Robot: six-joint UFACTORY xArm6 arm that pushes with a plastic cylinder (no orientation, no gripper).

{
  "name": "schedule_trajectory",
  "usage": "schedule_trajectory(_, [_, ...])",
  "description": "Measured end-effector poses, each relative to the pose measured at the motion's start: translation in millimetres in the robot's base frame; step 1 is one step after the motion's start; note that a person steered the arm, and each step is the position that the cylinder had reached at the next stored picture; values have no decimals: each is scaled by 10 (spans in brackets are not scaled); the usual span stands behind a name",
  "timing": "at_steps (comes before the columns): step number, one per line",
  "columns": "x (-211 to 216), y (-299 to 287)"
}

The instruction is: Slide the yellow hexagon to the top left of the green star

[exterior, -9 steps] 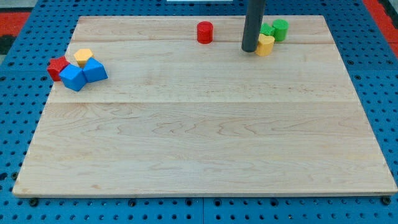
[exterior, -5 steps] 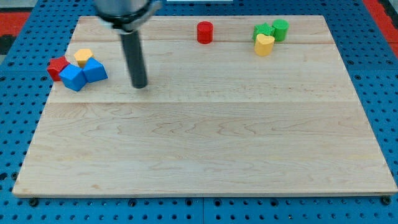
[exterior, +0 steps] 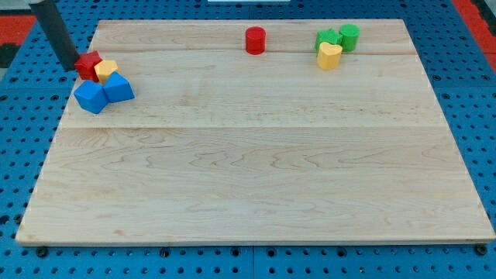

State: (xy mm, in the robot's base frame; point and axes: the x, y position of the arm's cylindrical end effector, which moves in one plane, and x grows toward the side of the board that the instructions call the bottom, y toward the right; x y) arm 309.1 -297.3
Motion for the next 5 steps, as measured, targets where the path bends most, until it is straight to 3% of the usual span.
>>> schedule_trajectory(1, [125, 251])
schedule_trajectory(2, [703, 538])
schedule_trajectory(3, [950, 758])
schedule_trajectory(4, [503, 698])
schedule_trajectory(5, [357, 740])
